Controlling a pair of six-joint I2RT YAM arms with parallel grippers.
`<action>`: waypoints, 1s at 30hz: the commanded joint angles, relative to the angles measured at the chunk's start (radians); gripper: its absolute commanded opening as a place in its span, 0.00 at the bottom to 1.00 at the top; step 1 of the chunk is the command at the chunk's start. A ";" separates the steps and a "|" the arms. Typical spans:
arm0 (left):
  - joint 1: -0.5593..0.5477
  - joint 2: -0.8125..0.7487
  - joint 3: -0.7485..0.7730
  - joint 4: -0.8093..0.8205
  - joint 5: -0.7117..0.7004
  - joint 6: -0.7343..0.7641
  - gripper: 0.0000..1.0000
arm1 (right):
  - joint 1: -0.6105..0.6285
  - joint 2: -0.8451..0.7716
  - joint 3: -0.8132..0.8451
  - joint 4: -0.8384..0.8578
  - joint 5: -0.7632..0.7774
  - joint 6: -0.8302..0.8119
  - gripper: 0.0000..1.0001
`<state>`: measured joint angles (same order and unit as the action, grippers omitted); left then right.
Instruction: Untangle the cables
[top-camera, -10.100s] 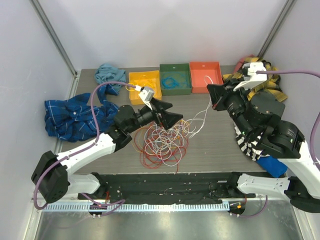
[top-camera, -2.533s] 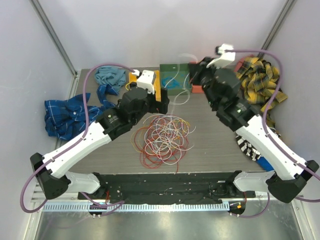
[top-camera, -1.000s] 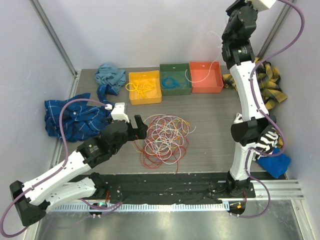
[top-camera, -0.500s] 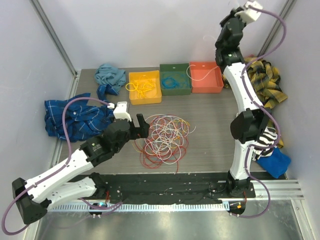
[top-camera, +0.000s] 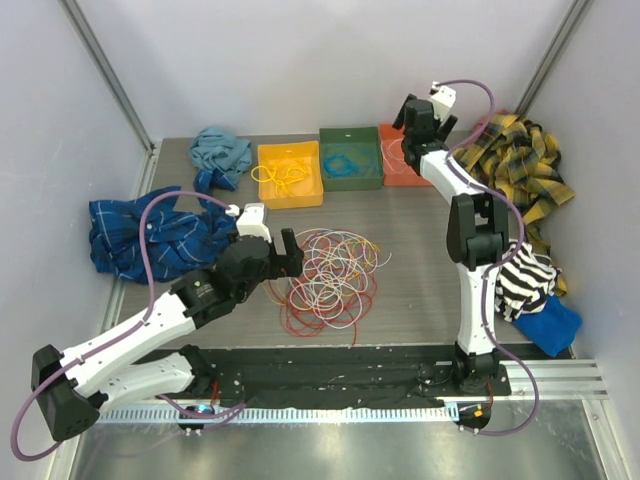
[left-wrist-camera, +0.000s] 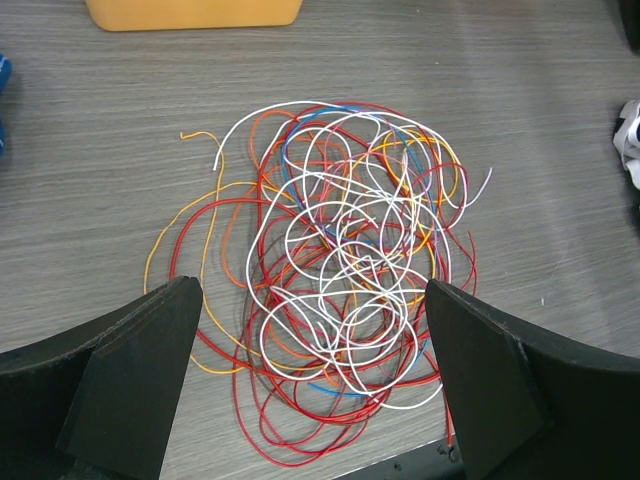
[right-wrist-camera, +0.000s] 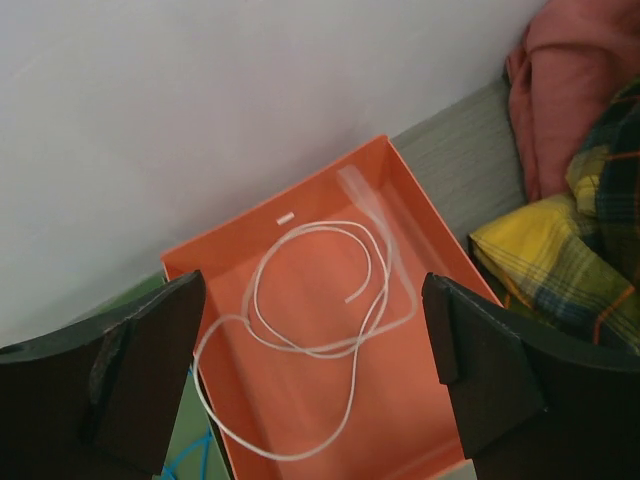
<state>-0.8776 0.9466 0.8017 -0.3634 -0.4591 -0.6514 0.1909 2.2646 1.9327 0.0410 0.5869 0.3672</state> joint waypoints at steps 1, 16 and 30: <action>0.000 -0.009 0.010 0.041 0.002 -0.017 1.00 | 0.027 -0.245 -0.093 0.122 -0.015 0.018 1.00; 0.002 -0.005 0.019 -0.016 0.010 -0.089 1.00 | 0.395 -0.767 -0.870 -0.027 -0.294 0.157 0.69; 0.000 -0.035 -0.045 0.006 0.059 -0.175 1.00 | 0.458 -0.847 -1.150 0.218 -0.556 0.432 0.71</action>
<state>-0.8776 0.9447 0.7555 -0.3836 -0.4068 -0.7921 0.6277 1.4242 0.7662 0.1299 0.0933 0.7166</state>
